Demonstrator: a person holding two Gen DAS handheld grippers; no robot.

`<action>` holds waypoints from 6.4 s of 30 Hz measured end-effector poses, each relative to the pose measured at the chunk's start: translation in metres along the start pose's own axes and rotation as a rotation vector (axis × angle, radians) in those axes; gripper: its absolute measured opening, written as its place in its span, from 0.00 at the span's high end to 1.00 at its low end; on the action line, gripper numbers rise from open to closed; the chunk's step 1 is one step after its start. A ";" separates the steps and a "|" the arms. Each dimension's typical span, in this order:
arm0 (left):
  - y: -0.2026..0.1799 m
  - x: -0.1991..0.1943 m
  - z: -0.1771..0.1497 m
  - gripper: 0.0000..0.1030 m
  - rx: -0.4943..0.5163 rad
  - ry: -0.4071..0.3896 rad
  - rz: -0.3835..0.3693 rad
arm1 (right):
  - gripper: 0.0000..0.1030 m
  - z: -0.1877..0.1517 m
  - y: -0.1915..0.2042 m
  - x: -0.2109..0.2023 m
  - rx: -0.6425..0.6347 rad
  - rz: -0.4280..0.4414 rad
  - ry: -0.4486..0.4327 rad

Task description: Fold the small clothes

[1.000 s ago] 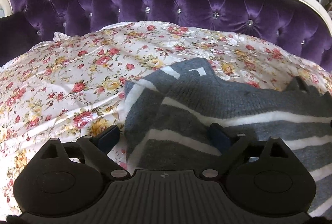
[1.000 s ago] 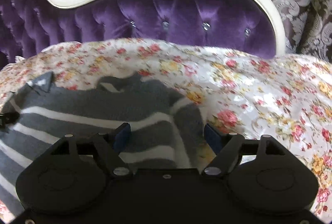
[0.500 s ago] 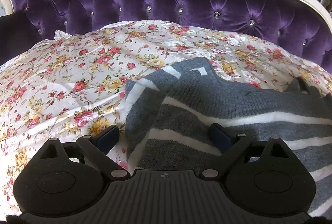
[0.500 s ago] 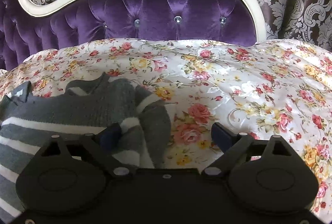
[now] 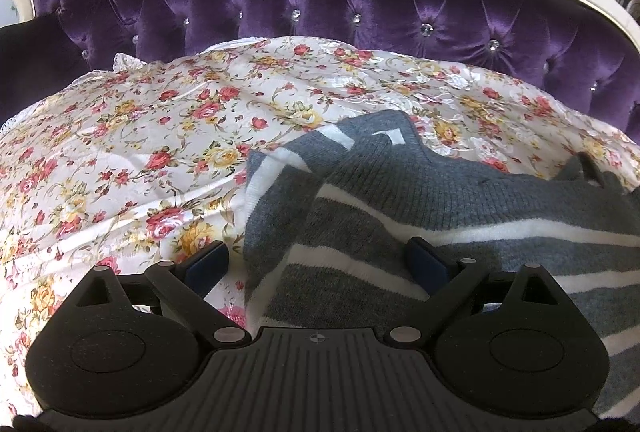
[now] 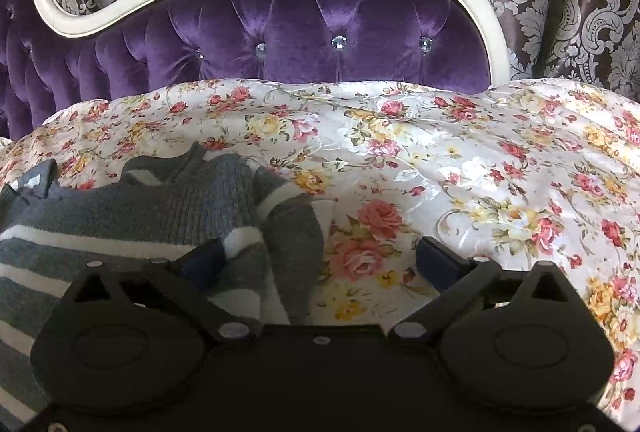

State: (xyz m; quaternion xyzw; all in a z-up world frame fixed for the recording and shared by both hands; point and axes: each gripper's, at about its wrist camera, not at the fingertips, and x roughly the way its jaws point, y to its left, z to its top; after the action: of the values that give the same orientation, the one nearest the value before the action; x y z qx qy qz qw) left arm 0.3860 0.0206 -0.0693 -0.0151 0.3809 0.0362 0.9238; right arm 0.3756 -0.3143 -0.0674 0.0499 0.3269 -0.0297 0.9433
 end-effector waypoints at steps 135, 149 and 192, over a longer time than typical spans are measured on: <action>-0.085 -0.038 -0.007 0.01 0.169 0.164 -0.075 | 0.00 -0.023 -0.035 -0.033 0.498 0.577 0.237; -0.102 -0.006 0.041 0.01 0.151 0.160 -0.132 | 0.00 -0.022 -0.036 -0.032 0.513 0.570 0.260; -0.035 -0.095 -0.021 0.03 0.193 0.055 -0.175 | 0.00 -0.024 -0.030 -0.023 0.518 0.613 0.185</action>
State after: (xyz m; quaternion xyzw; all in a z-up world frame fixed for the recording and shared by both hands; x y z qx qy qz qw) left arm 0.3073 -0.0211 -0.0173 0.0397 0.4050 -0.0821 0.9098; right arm 0.3403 -0.3406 -0.0748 0.3832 0.3621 0.1761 0.8313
